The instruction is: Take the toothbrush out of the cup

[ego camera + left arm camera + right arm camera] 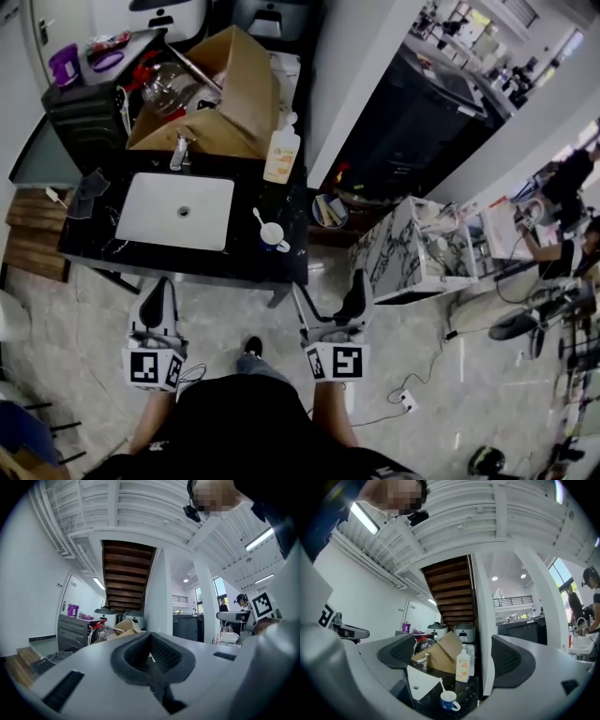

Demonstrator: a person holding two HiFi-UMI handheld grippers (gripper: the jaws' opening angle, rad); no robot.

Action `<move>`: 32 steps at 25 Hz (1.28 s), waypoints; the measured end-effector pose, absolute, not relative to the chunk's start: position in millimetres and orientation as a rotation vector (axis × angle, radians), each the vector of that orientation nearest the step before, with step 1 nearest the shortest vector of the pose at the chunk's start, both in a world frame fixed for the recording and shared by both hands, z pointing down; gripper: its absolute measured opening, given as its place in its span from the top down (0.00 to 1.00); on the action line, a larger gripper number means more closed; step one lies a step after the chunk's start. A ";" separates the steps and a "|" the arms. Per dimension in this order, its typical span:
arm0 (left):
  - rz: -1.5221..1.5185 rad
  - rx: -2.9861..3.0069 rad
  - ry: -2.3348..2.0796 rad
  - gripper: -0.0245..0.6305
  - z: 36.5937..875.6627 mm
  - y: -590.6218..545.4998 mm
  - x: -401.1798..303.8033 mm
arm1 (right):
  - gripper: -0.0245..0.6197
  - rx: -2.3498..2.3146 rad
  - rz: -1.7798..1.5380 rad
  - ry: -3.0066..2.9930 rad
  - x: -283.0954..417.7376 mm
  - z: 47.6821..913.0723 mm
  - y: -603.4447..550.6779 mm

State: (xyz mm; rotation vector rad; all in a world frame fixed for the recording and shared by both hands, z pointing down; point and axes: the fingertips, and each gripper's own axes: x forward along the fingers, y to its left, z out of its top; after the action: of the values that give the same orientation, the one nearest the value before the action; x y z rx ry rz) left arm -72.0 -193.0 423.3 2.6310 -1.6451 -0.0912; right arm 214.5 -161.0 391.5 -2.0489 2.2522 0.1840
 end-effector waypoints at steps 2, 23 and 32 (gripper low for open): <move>-0.098 2.627 -1.653 0.96 419.9 -205.4 -57.0 | 0.19 -2.027 0.180 2.269 224.8 388.6 -178.4; -0.060 2.686 -1.539 0.96 429.5 -270.0 -34.5 | 0.19 -2.086 0.089 2.307 229.0 427.5 -256.3; -0.038 2.648 -1.566 0.96 438.3 -286.8 -49.8 | 0.19 -2.072 -0.084 2.446 201.2 511.9 -306.6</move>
State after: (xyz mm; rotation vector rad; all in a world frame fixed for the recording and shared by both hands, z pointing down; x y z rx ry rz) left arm -49.8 -286.8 438.3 2.6475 -1.5659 -0.0385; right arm 201.2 -306.6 511.9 -2.0718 2.4458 -0.0841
